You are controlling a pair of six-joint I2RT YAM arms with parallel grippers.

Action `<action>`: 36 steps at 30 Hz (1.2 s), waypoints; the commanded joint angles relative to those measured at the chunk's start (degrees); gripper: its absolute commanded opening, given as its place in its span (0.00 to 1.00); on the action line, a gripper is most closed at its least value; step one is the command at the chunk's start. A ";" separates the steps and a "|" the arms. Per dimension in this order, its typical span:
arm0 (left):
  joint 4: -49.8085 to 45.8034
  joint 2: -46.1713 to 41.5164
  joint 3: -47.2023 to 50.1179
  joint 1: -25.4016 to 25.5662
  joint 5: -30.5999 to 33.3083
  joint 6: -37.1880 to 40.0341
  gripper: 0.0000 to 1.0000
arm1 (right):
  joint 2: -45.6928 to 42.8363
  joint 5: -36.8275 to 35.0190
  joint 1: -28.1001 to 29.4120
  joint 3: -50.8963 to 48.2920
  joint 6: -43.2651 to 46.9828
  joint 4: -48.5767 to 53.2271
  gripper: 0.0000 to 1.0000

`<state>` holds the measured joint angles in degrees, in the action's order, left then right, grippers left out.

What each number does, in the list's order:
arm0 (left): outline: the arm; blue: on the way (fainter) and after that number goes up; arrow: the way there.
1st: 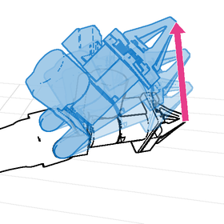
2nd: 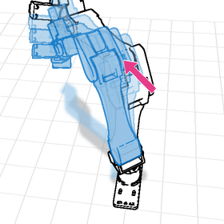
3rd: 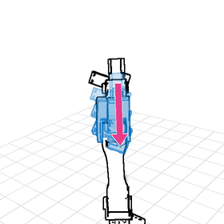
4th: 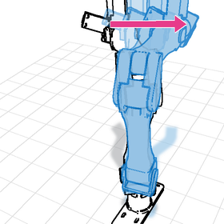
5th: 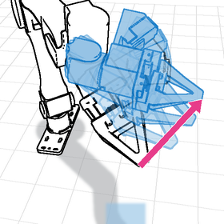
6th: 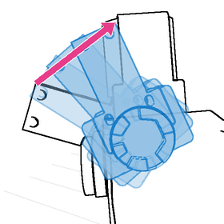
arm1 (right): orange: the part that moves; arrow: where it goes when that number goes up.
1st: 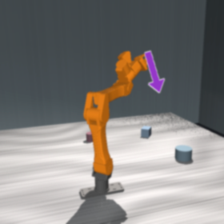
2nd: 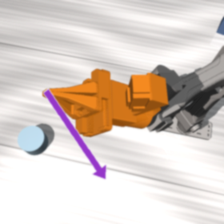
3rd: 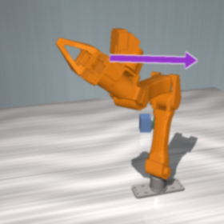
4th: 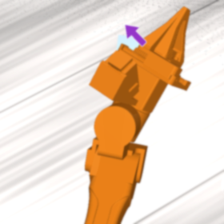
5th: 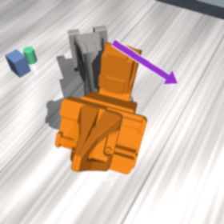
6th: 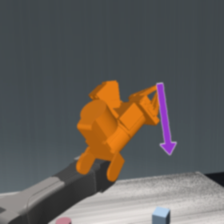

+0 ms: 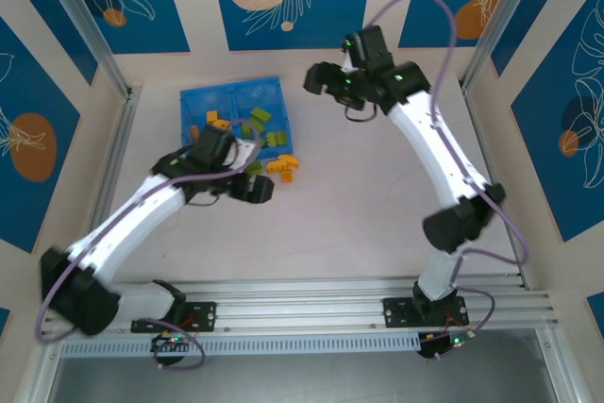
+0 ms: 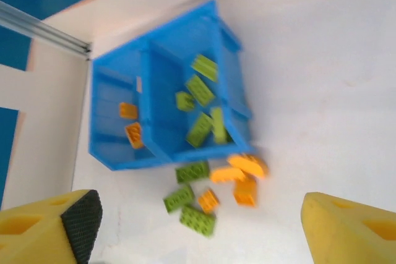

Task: Sort the legos into containers by color

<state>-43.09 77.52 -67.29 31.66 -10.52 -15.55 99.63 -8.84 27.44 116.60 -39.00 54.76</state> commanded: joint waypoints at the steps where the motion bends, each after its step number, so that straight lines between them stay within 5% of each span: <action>1: -1.81 12.25 -8.20 2.70 11.56 -9.49 0.90 | -5.68 -1.74 1.17 -12.00 -3.36 0.73 0.95; 5: -3.44 25.51 -17.96 5.72 14.75 -12.18 0.94 | -11.79 -0.16 1.01 -20.09 -4.92 -0.67 0.99; 14: -2.50 42.86 -27.82 6.49 22.96 -15.12 0.92 | -14.82 0.94 1.54 -22.16 -6.35 3.61 0.99; 18: 1.57 45.83 -28.74 6.50 22.18 -16.04 0.80 | -17.00 0.23 1.74 -23.62 -6.85 4.73 0.99; 27: 1.06 48.73 -31.81 6.52 19.23 -17.48 0.36 | -20.46 0.79 1.65 -26.62 -6.97 5.28 0.99; 36: 1.89 33.33 -25.01 6.46 15.27 -16.98 0.22 | -20.97 9.93 2.49 -29.91 -6.84 3.63 1.00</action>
<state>-41.21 120.42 -93.71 38.02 6.13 -32.64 80.01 -3.05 29.36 87.20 -45.23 59.18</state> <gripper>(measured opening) 0.317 0.995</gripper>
